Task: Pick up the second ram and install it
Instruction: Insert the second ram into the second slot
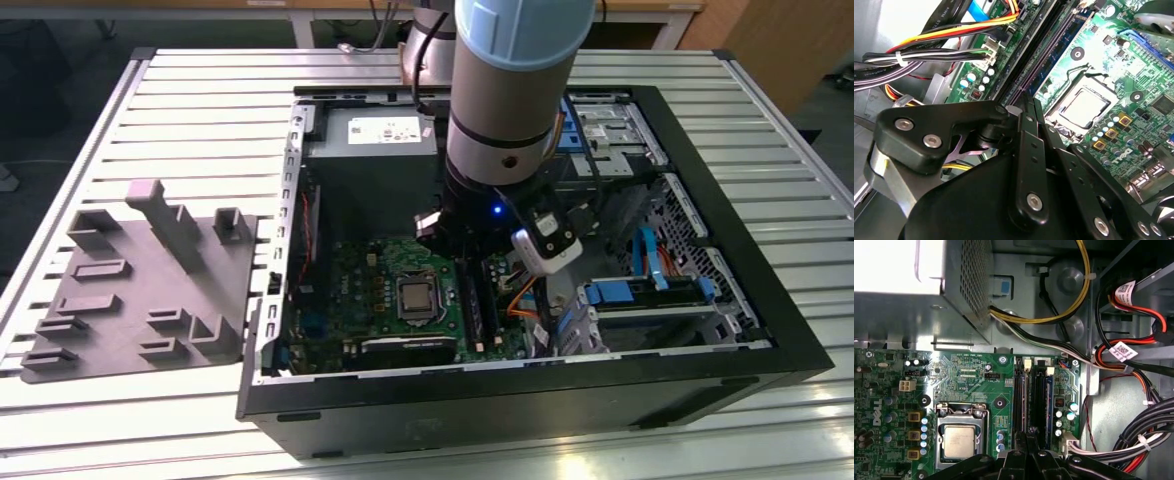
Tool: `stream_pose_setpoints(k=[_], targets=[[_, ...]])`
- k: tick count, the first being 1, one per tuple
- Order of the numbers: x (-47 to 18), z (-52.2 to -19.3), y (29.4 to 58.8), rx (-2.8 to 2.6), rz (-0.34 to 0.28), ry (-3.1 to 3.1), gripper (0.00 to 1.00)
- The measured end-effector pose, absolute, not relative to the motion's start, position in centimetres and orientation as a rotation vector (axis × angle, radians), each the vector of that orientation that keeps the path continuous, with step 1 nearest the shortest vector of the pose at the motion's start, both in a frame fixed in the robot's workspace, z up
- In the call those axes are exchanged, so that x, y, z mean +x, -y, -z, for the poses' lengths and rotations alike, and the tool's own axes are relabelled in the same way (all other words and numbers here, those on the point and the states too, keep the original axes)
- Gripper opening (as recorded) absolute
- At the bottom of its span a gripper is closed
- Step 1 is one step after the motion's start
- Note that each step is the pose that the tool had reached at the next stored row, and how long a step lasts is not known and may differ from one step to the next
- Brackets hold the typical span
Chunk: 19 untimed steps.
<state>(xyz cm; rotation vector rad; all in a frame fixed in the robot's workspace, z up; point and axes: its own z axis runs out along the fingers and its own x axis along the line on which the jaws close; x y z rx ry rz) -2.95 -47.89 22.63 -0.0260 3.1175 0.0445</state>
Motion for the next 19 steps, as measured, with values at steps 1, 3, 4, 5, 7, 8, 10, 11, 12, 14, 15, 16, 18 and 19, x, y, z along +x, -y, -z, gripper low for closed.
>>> stream_pose_setpoints(k=[1, 3, 4, 5, 7, 8, 10, 11, 12, 14, 15, 16, 18, 19], targets=[[-2.95, -22.63, 47.89, -0.026, -0.045, -3.118, 0.12], [-2.95, -22.62, 47.93, -0.026, -0.045, -3.117, 0.12], [-2.95, -22.62, 47.95, -0.026, -0.045, -3.117, 0.12], [-2.95, -22.62, 47.97, -0.026, -0.045, -3.118, 0.12], [-2.95, -22.62, 48.01, -0.026, -0.044, -3.118, 0.12], [-2.95, -22.62, 48.03, -0.026, -0.044, -3.118, 0.12], [-2.95, -22.62, 48.03, -0.026, -0.045, -3.118, 0.12], [-2.95, -22.62, 48.04, -0.026, -0.044, -3.118, 0.12], [-2.95, -22.62, 48.04, -0.026, -0.044, -3.118, 0.12], [-2.95, -22.62, 48.04, -0.026, -0.044, -3.118, 0.12], [-2.95, -22.62, 48.04, -0.026, -0.045, -3.118, 0.12], [-2.95, -22.62, 48.04, -0.026, -0.045, -3.117, 0.12], [-2.95, -22.62, 48.05, -0.026, -0.044, -3.117, 0.12], [-2.95, -22.62, 48.05, -0.026, -0.044, -3.118, 0.12]])
